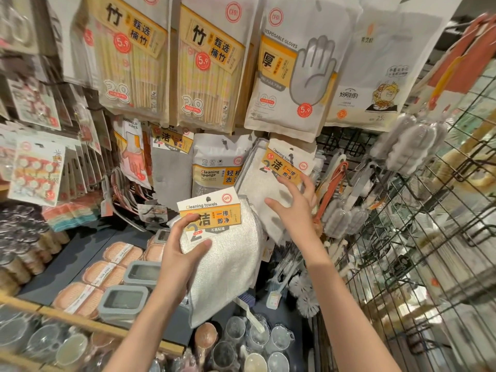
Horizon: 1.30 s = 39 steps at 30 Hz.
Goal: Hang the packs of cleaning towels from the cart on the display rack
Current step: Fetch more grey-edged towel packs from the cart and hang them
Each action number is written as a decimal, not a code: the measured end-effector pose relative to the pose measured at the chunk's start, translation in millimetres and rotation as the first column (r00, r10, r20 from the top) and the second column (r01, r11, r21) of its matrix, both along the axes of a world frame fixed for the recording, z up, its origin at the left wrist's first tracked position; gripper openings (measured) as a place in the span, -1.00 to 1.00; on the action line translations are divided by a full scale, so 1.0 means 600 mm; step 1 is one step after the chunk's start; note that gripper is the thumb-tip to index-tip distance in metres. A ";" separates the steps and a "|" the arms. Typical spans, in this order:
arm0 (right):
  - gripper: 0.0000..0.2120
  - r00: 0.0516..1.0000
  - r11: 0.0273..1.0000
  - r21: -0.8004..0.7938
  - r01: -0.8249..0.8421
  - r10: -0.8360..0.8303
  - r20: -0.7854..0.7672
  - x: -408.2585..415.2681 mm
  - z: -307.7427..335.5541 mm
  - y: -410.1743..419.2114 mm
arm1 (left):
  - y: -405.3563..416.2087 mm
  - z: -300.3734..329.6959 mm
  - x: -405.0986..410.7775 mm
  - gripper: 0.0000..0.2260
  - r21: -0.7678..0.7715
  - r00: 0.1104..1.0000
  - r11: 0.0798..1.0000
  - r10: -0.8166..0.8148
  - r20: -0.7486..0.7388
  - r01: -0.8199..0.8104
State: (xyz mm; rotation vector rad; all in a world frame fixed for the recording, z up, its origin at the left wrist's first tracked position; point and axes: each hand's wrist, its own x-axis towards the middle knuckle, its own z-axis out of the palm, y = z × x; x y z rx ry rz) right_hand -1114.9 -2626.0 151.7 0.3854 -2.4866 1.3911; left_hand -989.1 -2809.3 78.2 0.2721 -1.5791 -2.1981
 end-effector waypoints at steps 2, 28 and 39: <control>-0.56 0.999 1.000 -0.011 -0.025 0.025 0.025 0.014 -0.004 -0.009 | 0.003 0.000 0.001 -0.52 0.000 1.000 1.000 -0.017 -0.005 0.017; -0.61 0.940 0.965 -0.150 -0.215 0.246 0.236 0.074 -0.062 -0.039 | 0.019 -0.024 0.005 -0.11 -0.072 0.997 0.997 -0.012 0.073 0.017; -0.68 0.954 0.966 -0.167 -0.200 0.231 0.191 0.057 -0.053 -0.016 | 0.014 -0.018 0.004 -0.51 -0.093 0.991 0.992 -0.073 0.111 0.083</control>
